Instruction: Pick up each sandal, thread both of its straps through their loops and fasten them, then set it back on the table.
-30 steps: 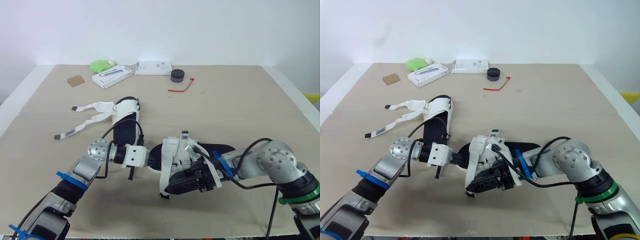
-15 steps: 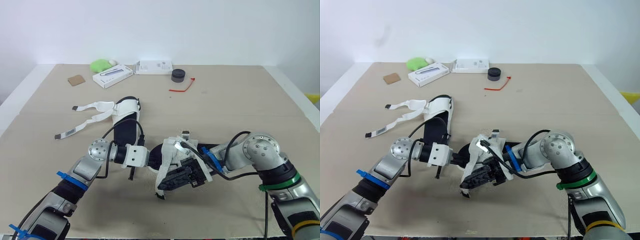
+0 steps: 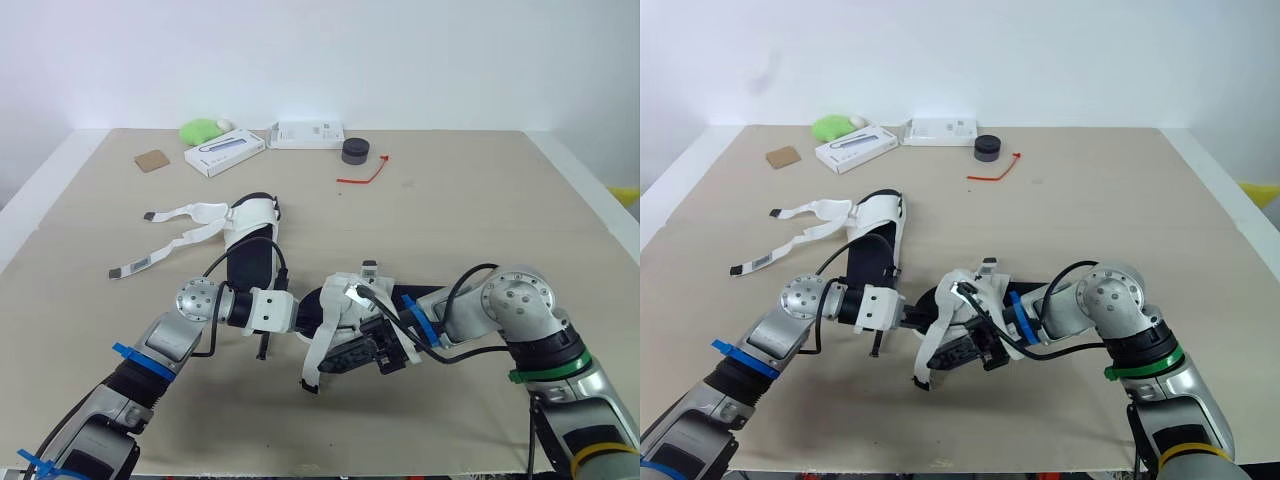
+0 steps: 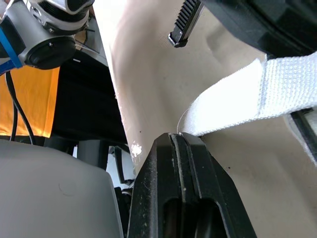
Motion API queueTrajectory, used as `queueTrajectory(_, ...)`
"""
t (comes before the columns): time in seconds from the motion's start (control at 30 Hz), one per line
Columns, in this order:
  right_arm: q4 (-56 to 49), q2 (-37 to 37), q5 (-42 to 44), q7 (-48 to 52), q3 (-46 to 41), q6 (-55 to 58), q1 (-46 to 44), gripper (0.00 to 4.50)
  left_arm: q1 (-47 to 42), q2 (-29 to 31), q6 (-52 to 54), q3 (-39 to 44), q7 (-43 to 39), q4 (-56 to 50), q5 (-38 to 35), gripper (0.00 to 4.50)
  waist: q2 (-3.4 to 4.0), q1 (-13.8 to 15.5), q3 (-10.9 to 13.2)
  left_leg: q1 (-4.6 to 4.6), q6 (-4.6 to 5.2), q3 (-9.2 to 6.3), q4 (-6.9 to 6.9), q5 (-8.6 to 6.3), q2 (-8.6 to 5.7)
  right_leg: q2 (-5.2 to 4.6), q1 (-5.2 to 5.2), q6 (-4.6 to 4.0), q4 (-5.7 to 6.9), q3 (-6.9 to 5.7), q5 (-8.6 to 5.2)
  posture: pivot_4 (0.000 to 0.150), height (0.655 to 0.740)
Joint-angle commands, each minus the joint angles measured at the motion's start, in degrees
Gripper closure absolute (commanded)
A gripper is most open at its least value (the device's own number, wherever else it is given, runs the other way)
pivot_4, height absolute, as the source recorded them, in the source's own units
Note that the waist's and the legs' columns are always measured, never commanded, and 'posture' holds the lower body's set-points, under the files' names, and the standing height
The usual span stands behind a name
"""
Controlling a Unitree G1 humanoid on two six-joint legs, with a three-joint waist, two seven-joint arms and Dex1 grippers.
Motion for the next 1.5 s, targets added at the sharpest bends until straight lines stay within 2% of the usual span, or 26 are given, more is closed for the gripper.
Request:
queueTrajectory(0.03, -3.1, -1.0, -0.8, 0.7, -3.2, 0.5, -1.3, 3.86, 1.5, 0.6, 1.2, -1.9, -0.8, 2.0, 2.5, 4.50, 0.00, 0.0, 0.0, 0.00, 0.00, 0.00, 0.00, 0.00, 0.00, -0.01, 0.00, 0.00, 0.00, 0.00, 0.00, 0.150, 0.7400)
queueTrajectory(0.13, -4.8, -2.0, -1.9, 1.6, -3.7, 0.9, -1.2, 2.80, 1.5, 0.5, 1.1, -2.0, -0.7, 2.1, 2.5, 4.50, 0.00, 0.0, 0.0, -0.02, 0.00, -0.01, 0.00, 0.00, -0.01, -0.01, -0.01, -0.01, 0.00, 0.00, 0.01, 0.150, 0.7400)
queueTrajectory(0.33, -6.4, -3.5, -4.7, 3.5, -3.9, 0.8, 0.1, 0.11, 1.5, 0.6, 0.9, -2.0, -0.6, 2.4, 2.7, 4.50, 0.00, 0.0, 0.0, -0.04, 0.00, -0.04, 0.00, 0.00, -0.03, -0.02, 0.00, -0.01, -0.01, 0.00, 0.00, 0.150, 0.7400)
queueTrajectory(0.53, -4.8, -0.6, -5.6, 4.1, -5.1, 1.2, -0.4, 0.11, 1.0, 0.5, 0.5, -2.1, -0.3, 3.2, 3.2, 4.50, -0.02, 0.0, -0.1, -0.02, 0.01, 0.00, 0.01, 0.01, -0.02, 0.00, 0.02, 0.13, -0.02, 0.00, -0.04, 0.150, 0.7400)
queueTrajectory(0.8, -0.6, 7.3, -8.5, -0.8, -7.1, 3.3, -0.8, 0.11, 0.9, 0.3, 0.2, -2.2, -0.2, 3.5, 3.4, 4.50, -0.06, -0.2, -0.4, 0.01, 0.13, 0.03, 0.01, 0.10, 0.03, 0.09, 0.13, 0.09, 0.01, 0.05, 0.07, 0.150, 0.7400)
queueTrajectory(1.0, 0.2, 9.5, -9.0, -2.5, -8.1, 3.6, -1.8, 0.11, 1.4, 0.5, 0.2, -2.1, 0.0, 3.6, 3.4, 4.50, -0.02, -0.2, -0.5, 0.15, 0.25, -0.01, 0.01, 0.22, 0.04, 0.17, 0.11, 0.07, 0.01, 0.09, 0.18, 0.150, 0.7400)
queueTrajectory(1.13, 0.0, 9.8, -9.5, -3.0, -8.6, 3.6, -1.9, 1.18, 1.5, 0.5, 0.4, -2.1, 0.1, 3.4, 3.3, 4.50, -0.02, -0.2, -0.5, 0.14, 0.25, 0.00, 0.01, 0.23, 0.03, 0.16, 0.10, 0.08, 0.01, 0.11, 0.19, 0.150, 0.7400)
queueTrajectory(1.17, -0.2, 9.6, -9.6, -2.9, -8.6, 3.6, -1.9, 1.81, 1.5, 0.5, 0.3, -2.1, 0.1, 3.5, 3.3, 4.50, -0.02, -0.2, -0.5, 0.12, 0.25, 0.00, 0.01, 0.23, 0.03, 0.16, 0.08, 0.08, 0.01, 0.12, 0.19, 0.150, 0.7400)
queueTrajectory(1.23, -0.7, 9.0, -9.5, -2.5, -8.7, 3.6, -1.8, 2.47, 1.4, 0.4, 0.3, -2.2, 0.1, 3.7, 3.3, 4.50, -0.02, -0.2, -0.5, 0.08, 0.25, 0.00, 0.01, 0.23, 0.02, 0.16, 0.06, 0.08, 0.00, 0.13, 0.19, 0.150, 0.7400)
queueTrajectory(1.37, -1.1, 8.2, -8.4, -2.0, -9.4, 3.6, -1.7, 4.27, 1.2, 0.4, 0.2, -2.2, 0.1, 3.9, 3.3, 4.50, -0.02, -0.2, -0.5, 0.02, 0.25, 0.00, 0.00, 0.23, 0.02, 0.13, 0.04, 0.10, -0.05, 0.12, 0.18, 0.150, 0.7400)
queueTrajectory(1.4, -1.2, 8.1, -8.2, -2.0, -9.4, 3.6, -1.6, 4.48, 1.2, 0.4, 0.2, -2.2, 0.1, 3.9, 3.3, 4.50, -0.02, -0.2, -0.5, 0.03, 0.25, 0.00, 0.01, 0.23, 0.02, 0.13, 0.04, 0.10, -0.05, 0.12, 0.18, 0.150, 0.7400)
queueTrajectory(1.5, -1.5, 6.8, -6.0, -1.4, -10.1, 3.6, -1.5, 4.48, 0.9, 0.3, 0.1, -2.3, 0.0, 4.4, 3.3, 4.50, -0.02, -0.2, -0.5, 0.03, 0.25, 0.00, 0.01, 0.23, 0.01, 0.11, 0.05, 0.12, -0.05, 0.12, 0.20, 0.150, 0.7400)
